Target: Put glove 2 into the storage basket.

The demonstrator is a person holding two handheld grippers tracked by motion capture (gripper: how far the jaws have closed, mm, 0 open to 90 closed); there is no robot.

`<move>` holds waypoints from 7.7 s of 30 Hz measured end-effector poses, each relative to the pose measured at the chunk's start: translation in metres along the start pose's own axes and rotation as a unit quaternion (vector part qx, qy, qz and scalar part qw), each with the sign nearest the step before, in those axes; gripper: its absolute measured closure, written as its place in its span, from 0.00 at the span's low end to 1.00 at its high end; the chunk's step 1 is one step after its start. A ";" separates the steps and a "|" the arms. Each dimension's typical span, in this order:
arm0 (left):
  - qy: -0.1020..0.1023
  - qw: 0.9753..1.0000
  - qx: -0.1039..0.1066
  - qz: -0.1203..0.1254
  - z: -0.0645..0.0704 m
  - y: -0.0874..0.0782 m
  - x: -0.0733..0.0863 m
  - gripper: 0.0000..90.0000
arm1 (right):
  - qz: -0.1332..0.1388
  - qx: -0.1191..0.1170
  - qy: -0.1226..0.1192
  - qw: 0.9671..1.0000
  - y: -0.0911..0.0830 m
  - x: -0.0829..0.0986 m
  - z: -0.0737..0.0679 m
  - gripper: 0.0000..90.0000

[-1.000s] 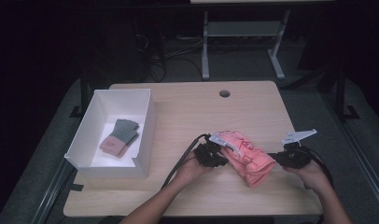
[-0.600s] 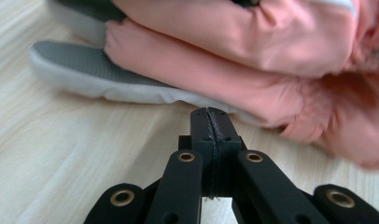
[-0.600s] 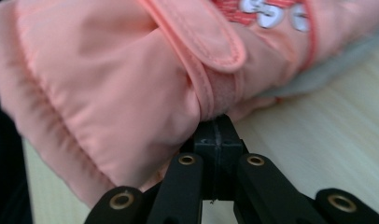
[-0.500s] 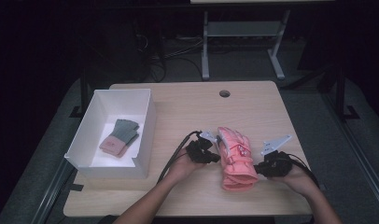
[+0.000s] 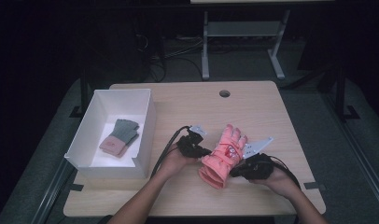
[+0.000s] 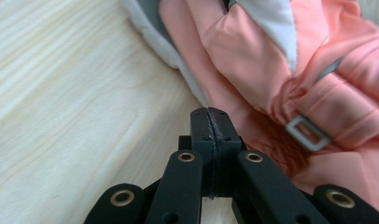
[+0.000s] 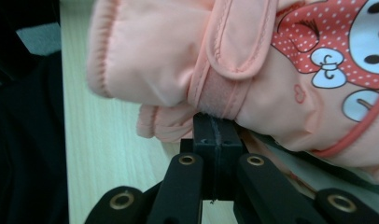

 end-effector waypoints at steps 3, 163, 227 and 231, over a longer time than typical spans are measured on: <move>-0.005 1.000 -0.006 0.003 -0.003 -0.008 0.001 1.00 | -0.002 0.001 0.002 1.000 -0.003 0.000 -0.001 1.00; -0.126 0.988 -0.044 0.078 0.000 -0.262 -0.032 0.64 | 0.037 0.193 0.131 0.972 -0.031 0.041 0.046 0.14; -0.244 0.960 -0.122 0.055 -0.097 -0.260 0.080 0.17 | 0.041 0.187 0.129 0.973 -0.032 0.042 0.049 0.14; -0.217 0.965 -0.132 0.064 -0.084 -0.271 0.064 0.17 | 0.042 0.188 0.130 0.973 -0.033 0.042 0.048 0.14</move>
Point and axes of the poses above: each handheld gripper's, and its own axes: y roughly forward along the jaws, x roughly out of its underside, z roughly to its right, the point moved 8 cm from there along y, roughly forward along the jaws, and after that the axes turned 13 degrees about x, right-handed, at the moved point
